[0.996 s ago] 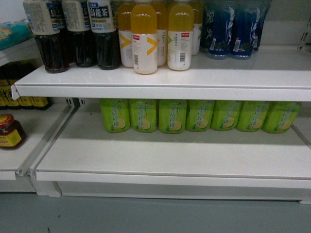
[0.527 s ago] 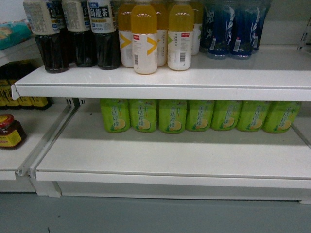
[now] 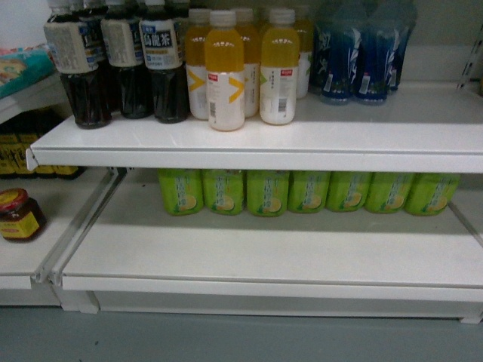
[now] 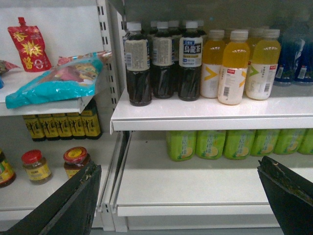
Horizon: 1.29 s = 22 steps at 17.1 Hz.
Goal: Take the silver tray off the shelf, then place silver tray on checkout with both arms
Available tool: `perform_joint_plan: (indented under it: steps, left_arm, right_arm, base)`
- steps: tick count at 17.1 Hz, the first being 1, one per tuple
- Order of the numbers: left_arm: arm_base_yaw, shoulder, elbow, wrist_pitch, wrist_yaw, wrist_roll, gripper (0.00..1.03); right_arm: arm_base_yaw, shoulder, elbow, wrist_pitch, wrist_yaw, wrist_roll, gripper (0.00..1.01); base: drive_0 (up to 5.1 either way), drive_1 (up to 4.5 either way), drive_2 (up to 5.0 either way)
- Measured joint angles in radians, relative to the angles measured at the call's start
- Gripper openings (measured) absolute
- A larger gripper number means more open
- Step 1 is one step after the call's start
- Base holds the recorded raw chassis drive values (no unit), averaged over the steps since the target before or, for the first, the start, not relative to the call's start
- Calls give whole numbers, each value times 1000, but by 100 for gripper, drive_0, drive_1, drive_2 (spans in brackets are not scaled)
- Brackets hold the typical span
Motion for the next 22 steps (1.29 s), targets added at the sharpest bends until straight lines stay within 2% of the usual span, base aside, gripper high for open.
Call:
perform_joint_plan:
  steps: [22]
  left_arm:
    - [0, 0, 0, 3, 2, 0, 98]
  right_arm:
    - [0, 0, 0, 2, 0, 1, 98]
  base:
    - [0, 0, 0]
